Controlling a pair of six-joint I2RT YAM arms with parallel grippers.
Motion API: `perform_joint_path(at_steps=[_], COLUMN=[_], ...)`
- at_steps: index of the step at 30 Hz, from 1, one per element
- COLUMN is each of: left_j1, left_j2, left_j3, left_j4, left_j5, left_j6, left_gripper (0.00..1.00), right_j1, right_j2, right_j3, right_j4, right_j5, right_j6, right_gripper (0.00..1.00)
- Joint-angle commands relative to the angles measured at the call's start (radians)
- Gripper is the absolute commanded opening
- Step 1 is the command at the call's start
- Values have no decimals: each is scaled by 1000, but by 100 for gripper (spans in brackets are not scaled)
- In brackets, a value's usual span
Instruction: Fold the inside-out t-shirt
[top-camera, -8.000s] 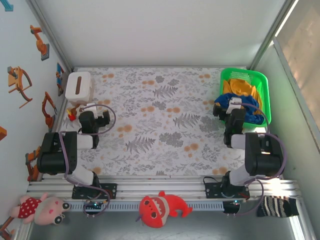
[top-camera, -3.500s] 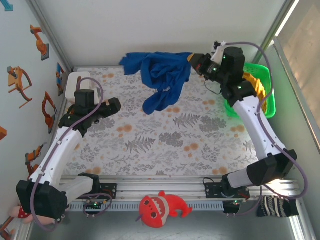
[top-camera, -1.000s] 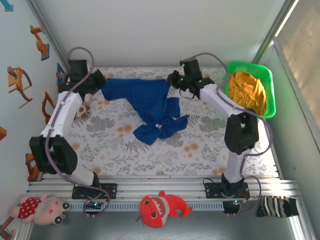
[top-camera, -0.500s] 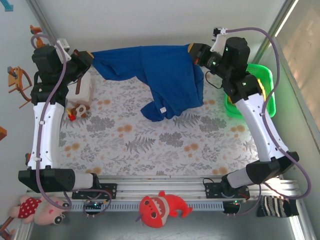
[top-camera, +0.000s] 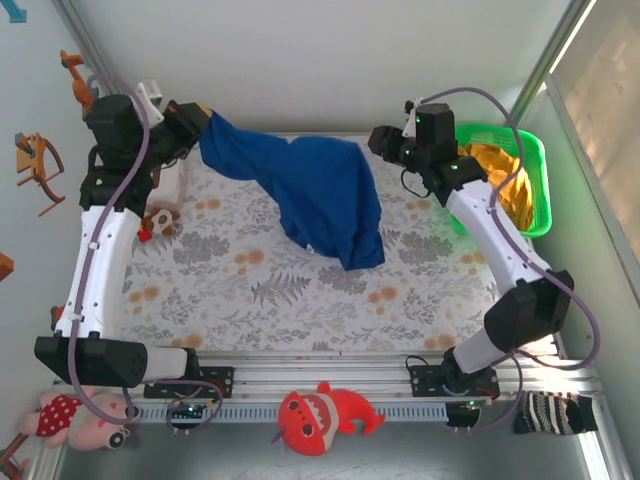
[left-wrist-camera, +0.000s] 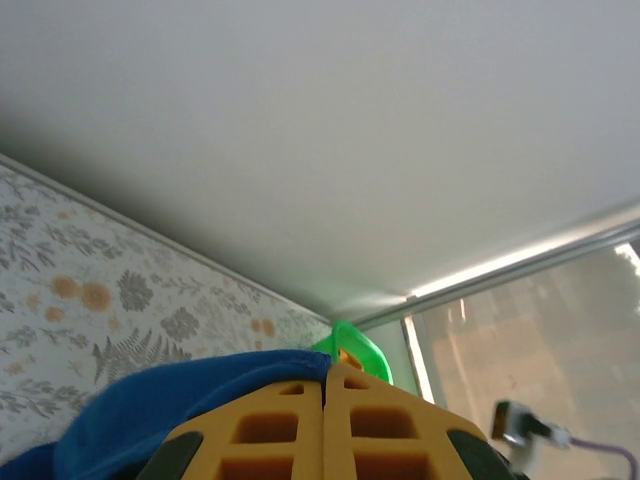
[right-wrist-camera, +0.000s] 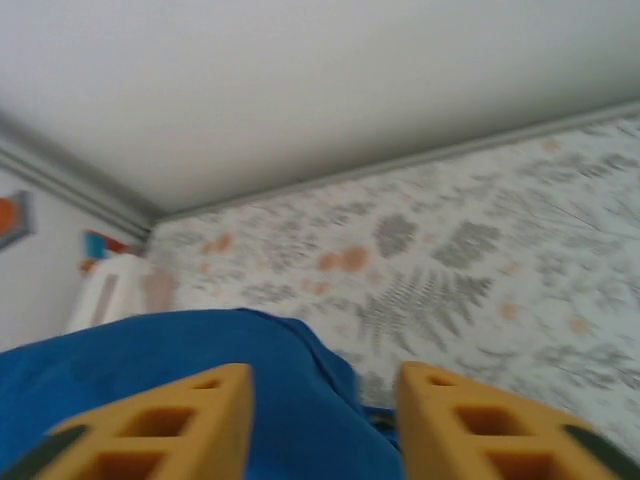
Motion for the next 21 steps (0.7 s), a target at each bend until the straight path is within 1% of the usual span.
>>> perform_joint_path(at_steps=[1,3,5,7,9,13,15,16,17,18,19,21], left_j1=[-108,-177,-255,-329,-394,-529,-577,-599,-611,-618,-619,-610], left_j2=[24,49,83,130,173,267,303,318,330,336,336,319], left_j3=[-47,-76,-85,-79,-60,13,42,49,52,52,46,19], left_j4=[40,58,69,90,108,124,128,135,141,138,133,97], left_j5=[-9,-14,-30,-36,-37,-28,-11,3,22,37,40,16], left_j6=[2,2,11,10,4,9,11,15,18,25,36,84], left_gripper=[0,0,0,0,0,0,0,3,17,41,56,82], right_j1=[10,42,49,48,46,22,-7,-22,-34,-47,-57,-68], right_j2=[-26,-78,-130,-193,-247,-329,-358,-370,-377,-381,-384,-386], right_j3=[-97,-176,-254,-330,-368,-375,-369,-367,-365,-361,-359,-366], right_j4=[5,34,38,33,-2,-102,-135,-147,-160,-179,-193,-201], right_j5=[33,48,80,135,192,303,323,325,329,338,344,341], right_j6=[-32,-31,-20,-11,-16,-27,-27,-26,-25,-18,-14,-12], right_gripper=[51,53,53,55,56,61,63,63,64,64,65,65])
